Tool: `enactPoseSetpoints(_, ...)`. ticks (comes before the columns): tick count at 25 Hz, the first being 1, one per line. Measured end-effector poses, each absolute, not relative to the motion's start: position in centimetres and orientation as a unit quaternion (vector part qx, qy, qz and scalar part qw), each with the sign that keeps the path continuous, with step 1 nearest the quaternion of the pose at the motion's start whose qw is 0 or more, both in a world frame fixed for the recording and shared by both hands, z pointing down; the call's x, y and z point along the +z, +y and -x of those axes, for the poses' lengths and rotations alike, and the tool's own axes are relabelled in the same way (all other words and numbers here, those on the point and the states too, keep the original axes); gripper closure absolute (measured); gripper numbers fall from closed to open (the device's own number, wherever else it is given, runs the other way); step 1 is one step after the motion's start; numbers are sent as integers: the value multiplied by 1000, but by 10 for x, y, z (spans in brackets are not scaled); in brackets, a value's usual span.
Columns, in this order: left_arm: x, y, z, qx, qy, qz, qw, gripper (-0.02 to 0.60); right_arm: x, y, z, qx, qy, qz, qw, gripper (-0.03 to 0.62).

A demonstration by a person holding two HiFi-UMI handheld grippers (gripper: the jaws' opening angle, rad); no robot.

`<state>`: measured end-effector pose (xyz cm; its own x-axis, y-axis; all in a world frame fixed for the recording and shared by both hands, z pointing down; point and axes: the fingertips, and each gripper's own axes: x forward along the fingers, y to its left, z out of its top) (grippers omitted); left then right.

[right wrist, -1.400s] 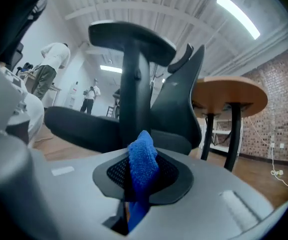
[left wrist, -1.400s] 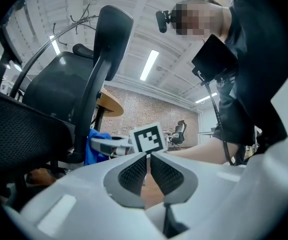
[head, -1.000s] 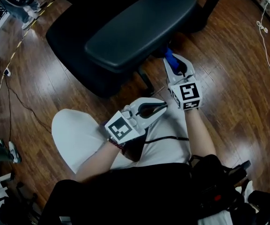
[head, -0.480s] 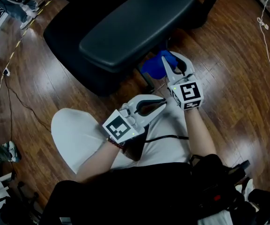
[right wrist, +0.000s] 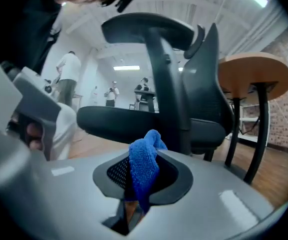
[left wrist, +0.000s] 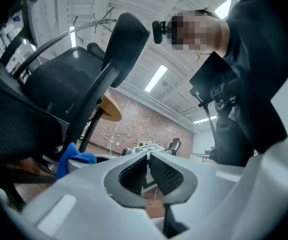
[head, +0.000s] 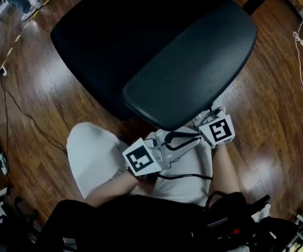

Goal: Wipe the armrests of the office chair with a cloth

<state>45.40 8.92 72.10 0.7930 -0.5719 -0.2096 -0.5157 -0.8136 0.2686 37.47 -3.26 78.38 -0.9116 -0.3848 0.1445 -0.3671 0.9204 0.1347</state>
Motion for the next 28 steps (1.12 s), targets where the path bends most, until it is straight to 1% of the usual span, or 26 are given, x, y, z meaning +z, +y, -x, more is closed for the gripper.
enactPoseSetpoints(1, 713, 95, -456, -148, -270, -945, 110, 555, 778, -17, -371, -43, -978, -184, 87, 530)
enactPoseSetpoints(2, 705, 105, -460, -146, -247, -951, 119, 568, 770, -7, -373, -19, -978, -190, 87, 530)
enactPoseSetpoints(5, 676, 132, -465, -109, -175, -969, 134, 575, 721, -4, -399, 63, -967, -238, 71, 530)
enactPoseSetpoints(6, 657, 135, -457, -126, -175, -965, 151, 575, 701, -4, -410, 78, -961, -254, 70, 530)
enactPoseSetpoints(8, 610, 136, -428, -189, -215, -936, 207, 574, 662, 6, -433, 100, -951, -282, 79, 530)
enactPoseSetpoints(9, 590, 138, -412, -200, -240, -922, 229, 575, 641, 11, -442, 110, -946, -292, 84, 530)
enactPoseSetpoints(12, 542, 155, -375, -171, -302, -901, 260, 575, 571, 19, -470, 127, -938, -311, 90, 530)
enactPoseSetpoints(16, 467, 179, -334, -115, -371, -886, 252, 575, 467, 23, -488, 116, -937, -316, 95, 530)
enactPoseSetpoints(19, 399, 192, -278, -132, -458, -845, 243, 575, 392, 35, -460, 84, -950, -280, 106, 530)
enactPoseSetpoints(22, 343, 211, -219, -150, -532, -803, 221, 575, 325, 43, -426, 69, -961, -253, 91, 530)
enactPoseSetpoints(25, 322, 220, -149, -157, -579, -774, 204, 575, 283, 34, -373, 57, -965, -248, 63, 530)
enactPoseSetpoints(28, 318, 213, -54, -197, -599, -747, 212, 575, 267, 28, -288, 49, -966, -249, 45, 530)
